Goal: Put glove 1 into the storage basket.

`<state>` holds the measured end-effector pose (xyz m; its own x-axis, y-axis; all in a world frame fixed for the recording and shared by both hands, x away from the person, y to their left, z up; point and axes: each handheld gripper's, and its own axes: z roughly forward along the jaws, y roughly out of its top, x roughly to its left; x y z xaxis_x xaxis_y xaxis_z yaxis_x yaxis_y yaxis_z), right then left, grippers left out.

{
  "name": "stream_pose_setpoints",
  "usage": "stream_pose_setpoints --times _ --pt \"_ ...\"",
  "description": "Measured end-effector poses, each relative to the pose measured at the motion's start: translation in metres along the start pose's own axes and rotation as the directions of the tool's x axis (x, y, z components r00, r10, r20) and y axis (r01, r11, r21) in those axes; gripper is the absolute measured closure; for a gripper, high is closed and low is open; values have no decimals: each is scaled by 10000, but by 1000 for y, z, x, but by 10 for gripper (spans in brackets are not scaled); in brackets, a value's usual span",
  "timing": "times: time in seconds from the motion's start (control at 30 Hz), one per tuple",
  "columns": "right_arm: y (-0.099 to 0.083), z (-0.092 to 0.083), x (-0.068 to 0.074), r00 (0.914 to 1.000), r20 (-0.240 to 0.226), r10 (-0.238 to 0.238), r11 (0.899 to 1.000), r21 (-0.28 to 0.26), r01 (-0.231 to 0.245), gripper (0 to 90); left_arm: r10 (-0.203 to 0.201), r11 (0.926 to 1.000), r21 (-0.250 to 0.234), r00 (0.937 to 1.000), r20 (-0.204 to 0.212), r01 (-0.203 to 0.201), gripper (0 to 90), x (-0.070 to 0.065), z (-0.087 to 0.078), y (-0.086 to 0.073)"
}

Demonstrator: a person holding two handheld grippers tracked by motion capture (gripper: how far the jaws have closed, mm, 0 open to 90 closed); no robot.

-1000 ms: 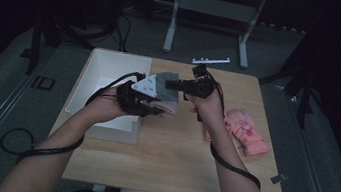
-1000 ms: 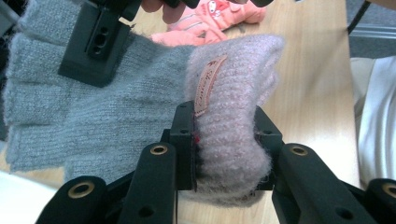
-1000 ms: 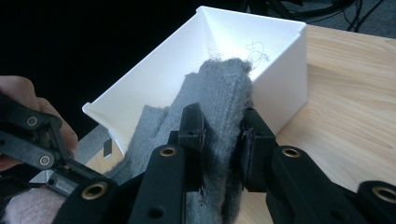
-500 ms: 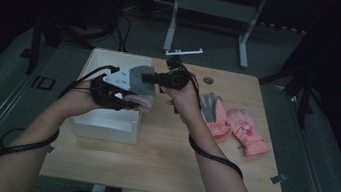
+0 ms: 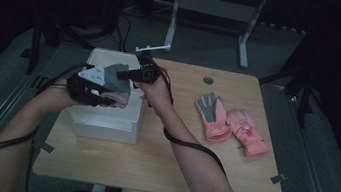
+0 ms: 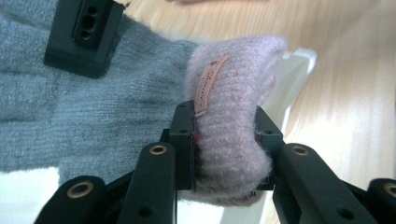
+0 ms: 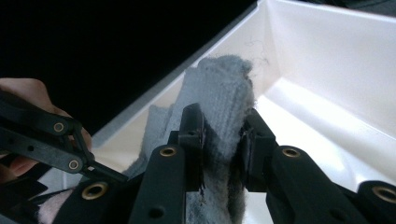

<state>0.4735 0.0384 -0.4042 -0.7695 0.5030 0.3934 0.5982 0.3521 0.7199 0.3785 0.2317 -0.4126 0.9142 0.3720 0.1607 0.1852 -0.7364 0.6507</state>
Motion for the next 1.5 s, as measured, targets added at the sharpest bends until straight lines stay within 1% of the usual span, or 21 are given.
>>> stream_pose_setpoints --times 0.17,0.27,0.3,0.4,0.43,0.53,0.6,0.7,0.73,0.87,0.97,1.0,1.03,1.07,1.13,1.2,1.27,1.33,1.4,1.47,1.5 --pt "-8 25 -2 9991 408 -68 9981 617 42 740 -260 9990 359 9991 346 248 683 6 18 -17" --pt "-11 33 -7 9983 583 35 9963 857 -85 739 -243 9980 600 9988 420 218 683 8 25 -20" --pt "-12 35 -9 9979 646 62 9956 932 -122 740 -103 9968 794 9992 390 72 682 8 26 -19" --pt "-12 40 -13 9956 918 196 9921 1220 -308 740 467 9876 1487 9984 319 -510 679 7 36 -15" --pt "-13 42 -14 9944 1042 147 9910 1306 -284 739 638 9819 1767 9976 267 -676 679 8 40 -13" --pt "-13 46 -18 9914 1297 172 9876 1527 -371 739 815 9728 2139 9957 430 -888 677 10 50 -8" --pt "-13 46 -18 9895 1441 40 9873 1564 -267 738 755 9721 2185 9956 547 -858 675 12 54 -5" --pt "-11 47 -18 9861 1664 -20 9853 1687 -264 722 737 9650 2472 9952 651 -876 672 14 62 0" --pt "-11 47 -18 9835 1811 -11 9839 1760 -313 716 886 9585 2660 9939 652 -1029 671 15 65 2" --pt "-6 42 -19 9657 2585 -248 9826 1841 -241 681 939 9480 2972 9923 805 -1138 667 17 75 7" --pt "-3 34 -24 9634 2680 -93 9858 1642 -362 650 1028 9299 3427 9890 1060 -1334 663 17 86 9" --pt "-3 32 -25 9602 2788 -150 9863 1616 -316 650 901 9292 3479 9892 1152 -1251 660 16 90 9" --pt "-3 29 -27 9619 2732 -95 9873 1552 -344 650 851 9250 3584 9880 1291 -1265 658 16 94 9" --pt "-3 26 -28 9651 2620 27 9879 1488 -432 650 936 9173 3745 9876 1264 -1349 649 15 98 8" --pt "-3 19 -30 9667 2559 97 9902 1320 -449 640 818 9036 4094 9890 1230 -1256 588 15 103 8" --pt "-5 12 -31 9747 2223 214 9919 1176 -486 620 812 8901 4376 9892 1223 -1272 529 15 104 6" --pt "-8 3 -31 9815 1888 333 9932 1030 -535 606 691 8918 4389 9918 1073 -1096 454 14 101 6" --pt "-11 -7 -32 9863 1608 356 9949 874 -501 600 431 9100 4082 9958 805 -724 424 14 93 6" --pt "-15 -19 -32 9878 1522 313 9969 668 -419 590 135 9331 3581 9981 603 -343 400 15 82 7" --pt "-19 -32 -31 9887 1469 297 9985 413 -362 564 -54 9487 3161 9988 485 -102 399 13 71 7" --pt "-23 -40 -30 9895 1430 231 9994 233 -267 542 -94 9512 3087 9992 390 -31 399 12 68 7"
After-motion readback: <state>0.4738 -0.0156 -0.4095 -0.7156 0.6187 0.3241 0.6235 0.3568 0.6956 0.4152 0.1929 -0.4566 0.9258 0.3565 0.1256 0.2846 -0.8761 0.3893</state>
